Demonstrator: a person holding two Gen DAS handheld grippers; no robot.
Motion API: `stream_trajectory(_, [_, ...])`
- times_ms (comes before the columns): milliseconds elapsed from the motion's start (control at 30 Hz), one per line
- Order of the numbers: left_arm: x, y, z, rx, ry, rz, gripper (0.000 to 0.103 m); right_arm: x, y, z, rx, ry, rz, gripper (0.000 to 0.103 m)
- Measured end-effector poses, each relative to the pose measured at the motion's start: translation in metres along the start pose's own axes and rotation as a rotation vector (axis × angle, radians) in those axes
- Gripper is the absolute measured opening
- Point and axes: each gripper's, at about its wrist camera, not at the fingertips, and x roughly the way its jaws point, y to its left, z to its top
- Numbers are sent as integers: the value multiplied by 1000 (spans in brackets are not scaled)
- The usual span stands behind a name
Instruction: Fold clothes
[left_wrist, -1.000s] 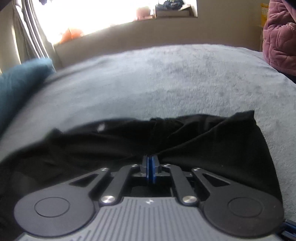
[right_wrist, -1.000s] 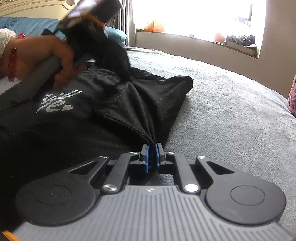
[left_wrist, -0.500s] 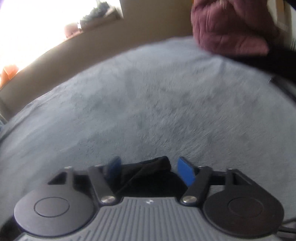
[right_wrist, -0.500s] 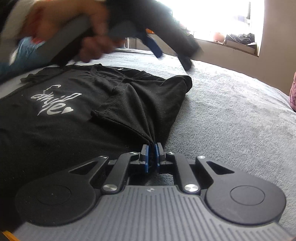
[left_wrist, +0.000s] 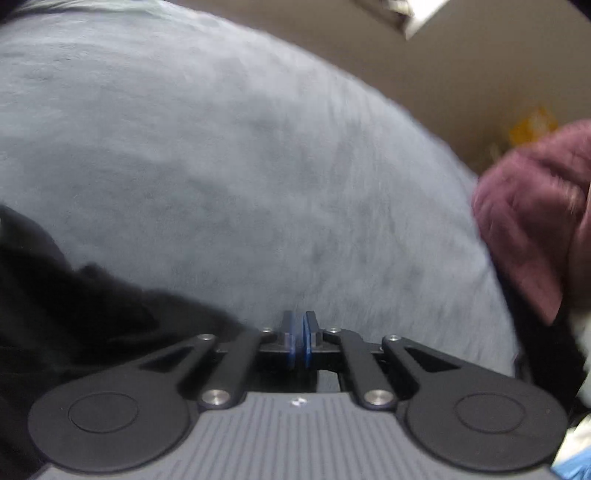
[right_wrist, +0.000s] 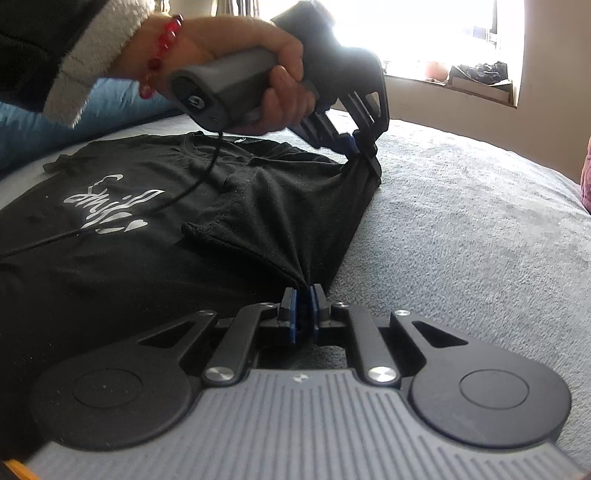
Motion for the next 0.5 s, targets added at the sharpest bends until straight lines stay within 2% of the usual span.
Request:
stream_trajectory(67, [-11,8,7,-49,-63,-16,26,0,0,0,-2,1,-1,7])
stream_trajectory(133, [-29,14,13,-53,-119,-13,27,1,1,0,-5,1,-3,7])
stream_trajectory(267, [-71,13,18,80,-137,29,27,1,3,0,-15,3,-11,7])
stream_trajectory(400, [-119,-3,-8,421,-57,119,32,1,6,1,-28,6,-23,7])
stream_trajectory(500, [-147,-16,-59,757,4,185,38,1,8,2,-42,9,-35,7])
